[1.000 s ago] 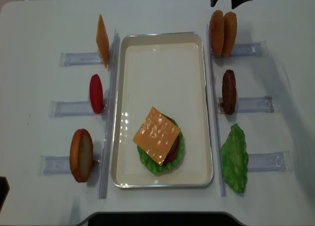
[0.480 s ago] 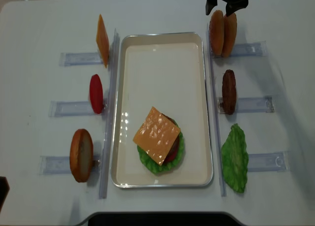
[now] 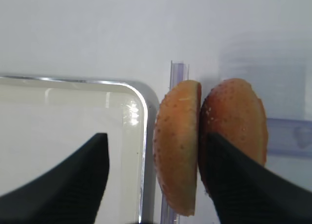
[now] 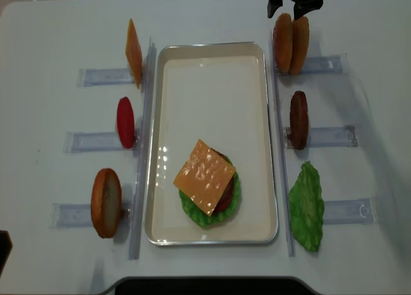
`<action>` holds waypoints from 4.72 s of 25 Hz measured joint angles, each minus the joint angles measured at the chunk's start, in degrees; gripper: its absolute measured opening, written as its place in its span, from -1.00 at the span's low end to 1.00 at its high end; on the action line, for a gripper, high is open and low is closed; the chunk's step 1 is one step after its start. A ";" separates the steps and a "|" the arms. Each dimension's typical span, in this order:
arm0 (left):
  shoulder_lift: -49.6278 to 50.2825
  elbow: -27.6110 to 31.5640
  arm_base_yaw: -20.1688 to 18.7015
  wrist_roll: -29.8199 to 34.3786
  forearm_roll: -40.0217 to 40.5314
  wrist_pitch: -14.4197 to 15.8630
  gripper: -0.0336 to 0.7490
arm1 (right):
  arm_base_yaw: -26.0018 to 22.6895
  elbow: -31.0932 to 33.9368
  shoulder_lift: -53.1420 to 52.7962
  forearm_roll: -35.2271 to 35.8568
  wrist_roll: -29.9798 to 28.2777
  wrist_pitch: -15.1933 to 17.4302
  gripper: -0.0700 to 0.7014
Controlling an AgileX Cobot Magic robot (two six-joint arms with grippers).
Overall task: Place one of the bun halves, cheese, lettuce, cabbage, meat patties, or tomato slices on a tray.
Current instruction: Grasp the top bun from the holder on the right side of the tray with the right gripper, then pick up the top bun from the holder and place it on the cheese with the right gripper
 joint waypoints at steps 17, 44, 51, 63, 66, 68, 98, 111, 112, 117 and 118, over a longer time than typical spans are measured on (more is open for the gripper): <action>0.00 0.00 0.00 0.00 0.00 0.00 -0.91 | 0.00 0.00 0.00 0.00 0.00 -0.36 0.25; 0.00 0.00 0.00 0.00 0.00 0.00 -0.91 | 0.00 -0.28 3.11 -0.03 0.11 1.18 0.25; 0.00 0.00 0.00 0.00 0.00 0.00 -0.91 | 0.00 -0.28 3.11 -0.10 0.11 1.18 0.19; 0.00 0.00 0.00 0.00 0.00 0.00 -0.91 | 0.11 -0.28 3.17 -0.05 1.23 1.44 -0.32; 0.00 0.00 0.00 0.00 0.00 0.00 -0.91 | 0.17 -0.28 3.17 -0.05 1.28 1.92 -0.32; 0.00 0.00 0.00 0.00 0.00 0.00 -0.91 | 0.17 -0.30 3.17 0.01 1.34 2.24 -0.32; 0.00 0.00 0.00 0.00 0.00 0.00 -0.91 | 0.63 -4.55 -5.56 9.12 -0.72 9.87 -0.32; 0.00 0.00 0.00 0.00 0.00 0.00 -0.91 | 8.65 3.24 -15.05 10.58 -2.28 9.57 -0.32; 0.00 0.00 0.00 0.00 0.00 0.00 -0.91 | 8.89 5.44 -16.27 10.71 -2.28 8.86 -0.32; 0.00 0.00 0.00 0.00 0.00 0.00 -0.91 | 8.95 15.18 -22.47 15.00 -3.74 2.77 -0.32; 0.00 0.00 0.00 0.00 0.00 0.00 -0.91 | 8.95 16.98 -23.67 16.56 -4.35 1.37 -0.32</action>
